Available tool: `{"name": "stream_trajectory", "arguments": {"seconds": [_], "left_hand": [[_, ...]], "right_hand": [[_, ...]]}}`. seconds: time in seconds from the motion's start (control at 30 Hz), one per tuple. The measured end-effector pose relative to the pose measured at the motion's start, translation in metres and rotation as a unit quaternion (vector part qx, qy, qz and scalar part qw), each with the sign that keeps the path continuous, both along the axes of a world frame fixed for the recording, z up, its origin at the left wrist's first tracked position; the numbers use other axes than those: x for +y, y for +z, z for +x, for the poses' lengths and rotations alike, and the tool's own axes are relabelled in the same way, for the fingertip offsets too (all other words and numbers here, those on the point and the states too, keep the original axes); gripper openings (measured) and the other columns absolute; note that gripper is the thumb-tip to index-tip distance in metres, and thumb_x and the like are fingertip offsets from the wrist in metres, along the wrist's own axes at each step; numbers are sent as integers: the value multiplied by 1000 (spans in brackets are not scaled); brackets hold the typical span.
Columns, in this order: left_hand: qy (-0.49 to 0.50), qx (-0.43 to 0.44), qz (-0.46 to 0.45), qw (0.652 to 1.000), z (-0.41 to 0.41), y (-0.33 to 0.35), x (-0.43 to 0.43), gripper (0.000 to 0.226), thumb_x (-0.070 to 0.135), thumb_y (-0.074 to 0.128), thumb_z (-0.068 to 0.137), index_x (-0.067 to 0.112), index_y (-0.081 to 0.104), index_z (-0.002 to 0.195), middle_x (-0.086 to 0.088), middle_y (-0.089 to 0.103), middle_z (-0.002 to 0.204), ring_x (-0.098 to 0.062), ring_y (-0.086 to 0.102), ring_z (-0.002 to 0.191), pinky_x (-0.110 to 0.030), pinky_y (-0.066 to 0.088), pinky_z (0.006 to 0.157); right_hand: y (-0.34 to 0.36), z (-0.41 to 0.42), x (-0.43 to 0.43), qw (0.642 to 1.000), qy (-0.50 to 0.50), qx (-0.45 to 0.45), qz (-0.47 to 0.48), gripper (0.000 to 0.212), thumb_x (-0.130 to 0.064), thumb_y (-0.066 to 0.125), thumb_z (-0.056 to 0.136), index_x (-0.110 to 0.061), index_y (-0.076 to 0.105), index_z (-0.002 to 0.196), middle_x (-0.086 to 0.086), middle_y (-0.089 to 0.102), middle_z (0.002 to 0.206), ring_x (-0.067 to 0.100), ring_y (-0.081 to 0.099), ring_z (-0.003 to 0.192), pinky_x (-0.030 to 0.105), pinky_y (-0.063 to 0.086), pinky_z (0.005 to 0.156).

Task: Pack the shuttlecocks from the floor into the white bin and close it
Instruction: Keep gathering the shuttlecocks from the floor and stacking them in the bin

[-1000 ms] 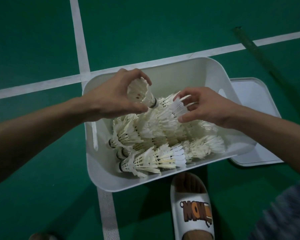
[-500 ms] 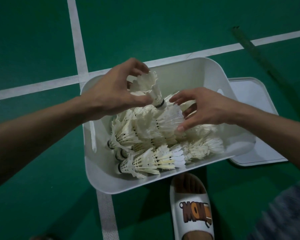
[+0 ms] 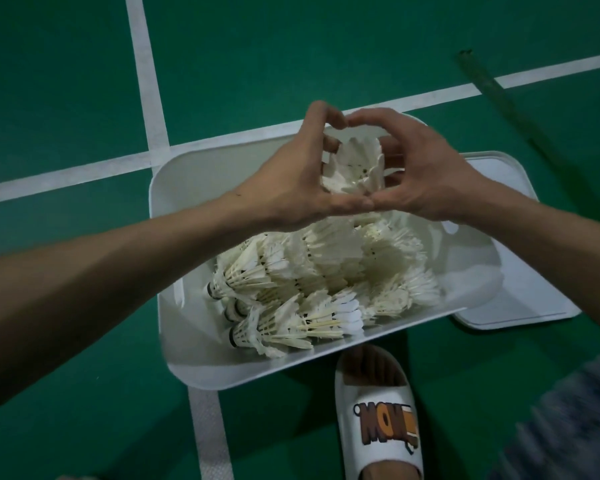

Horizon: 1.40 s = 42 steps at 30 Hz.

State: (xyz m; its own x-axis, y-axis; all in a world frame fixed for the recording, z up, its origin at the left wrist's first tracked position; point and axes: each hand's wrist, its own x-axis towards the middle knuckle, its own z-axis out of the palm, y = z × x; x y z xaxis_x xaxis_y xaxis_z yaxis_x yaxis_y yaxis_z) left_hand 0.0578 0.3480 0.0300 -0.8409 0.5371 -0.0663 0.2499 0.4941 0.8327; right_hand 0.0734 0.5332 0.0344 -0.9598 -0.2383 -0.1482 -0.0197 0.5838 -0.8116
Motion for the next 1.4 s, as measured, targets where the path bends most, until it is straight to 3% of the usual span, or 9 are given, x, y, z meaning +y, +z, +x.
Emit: {"name": "stream_trajectory", "arguments": {"seconds": [0.13,0.3,0.4,0.47,0.6,0.73,0.97,1.17,1.4], "left_hand": [[-87,55,-131,986,8,-14,-8,96,49,78,67,26,18,137,-5,31,144,-9,39,115,-28,41,99],[-266,63,-280,920,17,-19,-19,89,49,73,74,52,15,141,8,14,153,-19,25,134,-42,33,106],[-251,55,-280,925,13,-21,-24,81,32,73,79,48,22,141,6,24,151,-18,30,133,-39,34,105],[-237,55,-274,931,10,-22,-27,79,29,71,81,48,24,140,5,27,151,-18,31,133,-42,34,107],[-233,51,-276,931,9,-25,-31,80,35,69,82,53,17,141,5,24,152,-19,29,134,-46,33,109],[-244,59,-282,926,12,-28,-31,84,37,66,84,54,8,143,6,17,155,-22,23,137,-48,31,110],[-241,72,-326,911,20,-15,-53,107,48,72,75,73,-20,124,20,-14,154,-23,2,142,-53,29,108],[-277,48,-361,889,31,-22,-71,111,30,70,82,74,-25,118,8,7,153,-11,35,123,-32,43,98],[-273,88,-359,888,32,-35,-62,101,35,67,84,62,-16,134,8,30,149,-15,39,126,-32,40,99]], "right_hand": [[-7,1,11,998,-47,-7,47,91,-13,87,63,-44,37,133,1,48,115,10,58,94,13,48,63],[-12,6,15,996,-48,-5,79,69,-20,83,70,-41,52,127,-7,48,123,9,48,109,17,40,76],[-13,7,12,996,-76,-31,40,55,-23,80,75,-35,56,123,0,48,119,6,59,89,13,46,70],[-16,9,8,992,-108,-64,0,52,-26,78,77,-31,54,123,4,49,119,14,65,83,26,58,72],[-28,20,4,981,-136,-137,-19,50,-36,73,80,-30,45,121,4,64,105,27,67,92,43,57,76],[-32,27,4,974,-108,-197,-20,53,-41,71,79,-26,44,122,0,66,103,20,65,96,40,56,81],[-12,17,17,977,24,-196,75,57,-15,84,68,-26,58,117,-7,58,114,11,63,94,25,53,76],[-12,12,9,985,18,-159,63,52,-17,87,61,-23,66,109,-6,66,107,5,67,90,17,54,73],[-18,14,8,977,56,-137,151,65,-26,88,58,-25,65,119,-11,67,105,1,65,91,20,54,83]]}}
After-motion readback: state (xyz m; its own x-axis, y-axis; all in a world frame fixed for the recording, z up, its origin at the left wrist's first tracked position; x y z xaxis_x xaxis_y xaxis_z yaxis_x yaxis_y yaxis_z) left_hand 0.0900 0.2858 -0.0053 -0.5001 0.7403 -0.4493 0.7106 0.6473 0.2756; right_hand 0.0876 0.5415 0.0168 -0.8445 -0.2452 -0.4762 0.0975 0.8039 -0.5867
